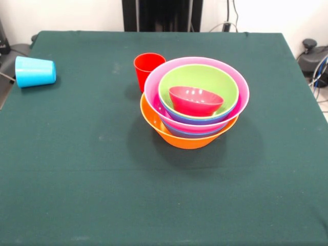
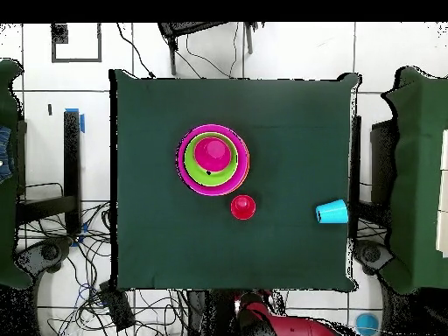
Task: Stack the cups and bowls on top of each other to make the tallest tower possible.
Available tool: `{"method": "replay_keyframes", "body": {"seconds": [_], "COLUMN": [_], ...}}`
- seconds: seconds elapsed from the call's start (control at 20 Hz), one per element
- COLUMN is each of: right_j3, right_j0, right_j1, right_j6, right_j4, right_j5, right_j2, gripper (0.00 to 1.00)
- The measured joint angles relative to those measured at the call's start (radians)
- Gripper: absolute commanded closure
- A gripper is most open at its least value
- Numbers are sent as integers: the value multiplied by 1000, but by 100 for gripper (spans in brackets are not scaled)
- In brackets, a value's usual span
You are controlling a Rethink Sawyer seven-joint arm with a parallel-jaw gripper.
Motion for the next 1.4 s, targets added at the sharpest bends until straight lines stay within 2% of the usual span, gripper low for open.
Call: {"method": "replay_keyframes", "body": {"seconds": [0.3, 0.55, 0.9, 1.4], "right_j3": [-16, -69, -163, -233], "right_j0": [-16, -62, -66, -82], "right_j1": [40, 111, 201, 266], "right_j6": [1, 1, 1, 1], "right_j4": [0, 0, 1, 27], "right_j5": [0, 0, 0, 35], "right_j2": [16, 57, 84, 125], "gripper": [0, 0, 0, 0]}}
